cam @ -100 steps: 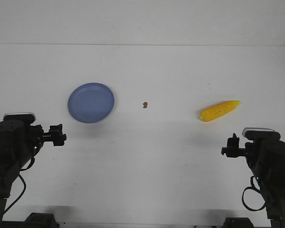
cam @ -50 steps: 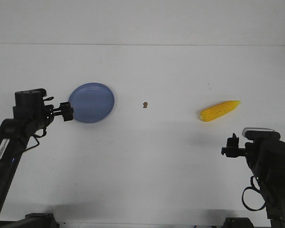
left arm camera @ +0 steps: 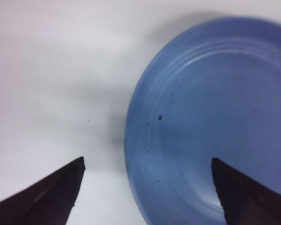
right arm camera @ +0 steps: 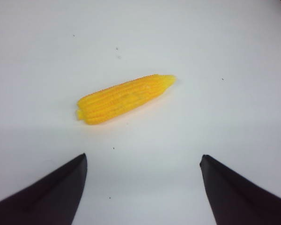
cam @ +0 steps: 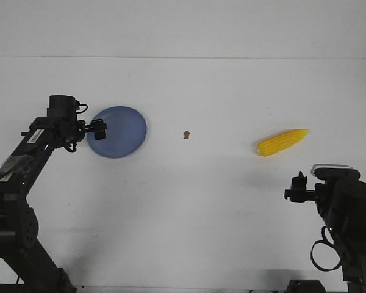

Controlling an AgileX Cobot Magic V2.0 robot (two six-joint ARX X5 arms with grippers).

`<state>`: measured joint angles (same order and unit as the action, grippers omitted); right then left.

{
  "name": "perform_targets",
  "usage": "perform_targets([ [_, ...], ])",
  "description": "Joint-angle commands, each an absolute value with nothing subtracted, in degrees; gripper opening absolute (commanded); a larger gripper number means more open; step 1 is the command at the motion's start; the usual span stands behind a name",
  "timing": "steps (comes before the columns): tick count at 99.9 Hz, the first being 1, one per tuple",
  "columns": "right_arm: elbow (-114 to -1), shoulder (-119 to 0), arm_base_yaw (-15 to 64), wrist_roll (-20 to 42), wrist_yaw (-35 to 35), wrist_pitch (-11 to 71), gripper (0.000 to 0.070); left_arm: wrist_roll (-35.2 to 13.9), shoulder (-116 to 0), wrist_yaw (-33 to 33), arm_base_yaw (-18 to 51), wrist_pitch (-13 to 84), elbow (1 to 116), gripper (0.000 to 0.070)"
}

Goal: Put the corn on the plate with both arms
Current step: 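Reach the left gripper to the rim of the blue plate, then push the blue plate with the left gripper toward the table center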

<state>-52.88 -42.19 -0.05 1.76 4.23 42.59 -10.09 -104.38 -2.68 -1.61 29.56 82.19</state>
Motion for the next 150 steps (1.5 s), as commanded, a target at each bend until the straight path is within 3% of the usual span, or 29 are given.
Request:
perform_targets([
  [1, -53.7, -42.4, 0.0, 2.2, 4.1, 42.0, 0.0512, -10.7, -106.2, -2.5, -1.7, 29.0, 83.6, 0.0557],
  [64, -53.7, -42.4, 0.0, 2.2, 4.1, 42.0, 0.0512, -11.0, -108.9, -2.5, -1.6, 27.2, 83.6, 0.0558],
  [76, -53.7, -42.4, 0.0, 2.2, 4.1, 42.0, 0.0512, -11.0, -109.4, -2.5, -1.6, 26.9, 83.6, 0.0630],
  [128, -53.7, -42.4, 0.0, 2.2, 4.1, 42.0, 0.0512, -11.2, -111.9, -2.5, -1.6, 27.4, 83.6, 0.0621],
  [134, -53.7, -42.4, 0.0, 2.2, 4.1, 42.0, 0.0511, -11.2, -111.9, -2.5, -1.5, 27.3, 83.6, 0.0554],
  [146, -53.7, -42.4, 0.0, 2.2, 4.1, 42.0, 0.0512, -11.2, -111.9, -2.5, -1.5, 27.4, 83.6, 0.0205],
  [150, -53.7, -42.4, 0.0, 2.2, 4.1, 42.0, 0.0512, -11.2, -111.9, -2.5, -1.5, 27.5, 83.6, 0.0117],
])
